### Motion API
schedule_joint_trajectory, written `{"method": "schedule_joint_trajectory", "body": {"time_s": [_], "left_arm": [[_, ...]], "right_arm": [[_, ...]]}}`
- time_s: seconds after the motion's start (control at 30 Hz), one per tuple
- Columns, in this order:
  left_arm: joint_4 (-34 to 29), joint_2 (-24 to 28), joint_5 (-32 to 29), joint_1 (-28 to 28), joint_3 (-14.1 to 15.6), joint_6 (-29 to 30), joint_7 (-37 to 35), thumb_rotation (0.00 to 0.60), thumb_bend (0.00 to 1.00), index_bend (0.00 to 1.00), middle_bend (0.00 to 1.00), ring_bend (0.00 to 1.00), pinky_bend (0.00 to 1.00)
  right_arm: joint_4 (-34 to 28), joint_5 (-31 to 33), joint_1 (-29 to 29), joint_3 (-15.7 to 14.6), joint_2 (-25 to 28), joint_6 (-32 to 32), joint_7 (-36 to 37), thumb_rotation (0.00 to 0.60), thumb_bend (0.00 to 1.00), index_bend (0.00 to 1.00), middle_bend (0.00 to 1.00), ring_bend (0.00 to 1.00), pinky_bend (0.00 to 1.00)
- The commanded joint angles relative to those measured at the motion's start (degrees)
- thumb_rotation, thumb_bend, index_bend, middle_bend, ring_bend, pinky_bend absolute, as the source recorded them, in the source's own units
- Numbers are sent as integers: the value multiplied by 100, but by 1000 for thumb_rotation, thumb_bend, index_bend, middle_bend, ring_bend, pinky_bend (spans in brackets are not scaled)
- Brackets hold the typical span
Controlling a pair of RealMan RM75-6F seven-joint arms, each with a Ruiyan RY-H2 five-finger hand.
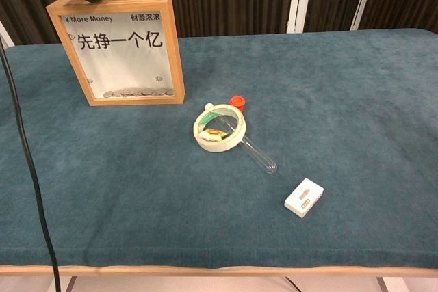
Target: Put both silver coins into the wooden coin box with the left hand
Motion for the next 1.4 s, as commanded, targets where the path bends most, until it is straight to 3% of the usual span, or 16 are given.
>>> {"method": "schedule_joint_trajectory", "body": {"time_s": [0.03,0.4,0.77,1.03,1.4], "left_arm": [[-2,-5,-1,-10,10,8,-6,600,650,734,1000,1000,1000],[27,-44,-37,-60,92,-3,-12,600,634,714,1000,1000,1000],[-8,1,28,-58,117,-75,-109,600,559,622,1000,1000,1000],[-48,31,89,-49,143,-67,-177,600,550,610,1000,1000,1000],[-34,34,162,-47,162,-86,-263,600,532,517,1000,1000,1000]], "right_arm": [[2,4,1,1,-1,-3,2,600,97,0,0,0,28],[3,-4,-7,1,6,17,19,600,97,0,0,0,28],[8,0,-8,1,8,16,26,600,97,0,0,0,28],[7,3,-7,2,5,15,18,600,97,0,0,0,28],[4,13,-11,7,12,19,21,600,97,0,0,0,28]]}}
